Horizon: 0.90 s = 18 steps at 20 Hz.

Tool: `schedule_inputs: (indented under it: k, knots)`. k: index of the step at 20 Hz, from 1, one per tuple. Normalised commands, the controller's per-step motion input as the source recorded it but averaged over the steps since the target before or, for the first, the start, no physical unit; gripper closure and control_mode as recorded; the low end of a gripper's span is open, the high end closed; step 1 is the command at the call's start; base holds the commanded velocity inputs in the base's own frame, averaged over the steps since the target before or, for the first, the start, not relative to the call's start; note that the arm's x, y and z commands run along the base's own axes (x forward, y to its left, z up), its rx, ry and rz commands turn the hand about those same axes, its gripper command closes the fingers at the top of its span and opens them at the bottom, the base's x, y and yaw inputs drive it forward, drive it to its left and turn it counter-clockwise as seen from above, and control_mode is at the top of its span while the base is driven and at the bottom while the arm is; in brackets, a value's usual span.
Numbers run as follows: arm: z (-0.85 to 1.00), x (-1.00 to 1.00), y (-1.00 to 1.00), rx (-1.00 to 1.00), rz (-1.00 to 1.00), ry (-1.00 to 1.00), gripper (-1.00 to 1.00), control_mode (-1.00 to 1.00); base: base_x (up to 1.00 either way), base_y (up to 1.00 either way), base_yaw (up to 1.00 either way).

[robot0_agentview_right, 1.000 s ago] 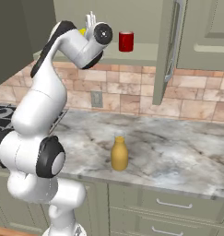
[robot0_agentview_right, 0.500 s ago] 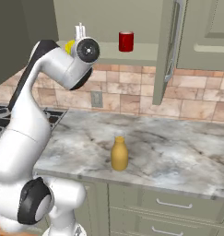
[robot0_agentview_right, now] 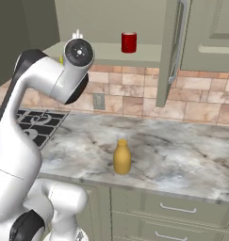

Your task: There is a tray on the dining counter. Grab the cup, mug, and pitcher and place them on the tray. The pitcher may be placed next to the tray if it cannot fit the tray.

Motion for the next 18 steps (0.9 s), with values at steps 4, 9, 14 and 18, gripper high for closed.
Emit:
schedule_inputs:
  k: [4, 9, 14, 18]
  knots:
    - [-0.15, -0.59, -0.2, 0.0, 0.0, 0.02, 1.0, -1.0, 0.0, 0.0, 0.0]
    - [-0.22, -0.49, 0.0, 0.0, 0.0, 0.03, 1.0, -1.0, 0.0, 0.0, 0.0]
    - [-0.12, -0.27, 0.0, 0.0, 0.0, 0.05, 1.0, -1.0, 0.0, 0.0, 0.0]
    - [-0.1, -0.13, 0.0, 0.0, 0.0, 0.04, 1.0, -1.0, 0.0, 0.0, 0.0]
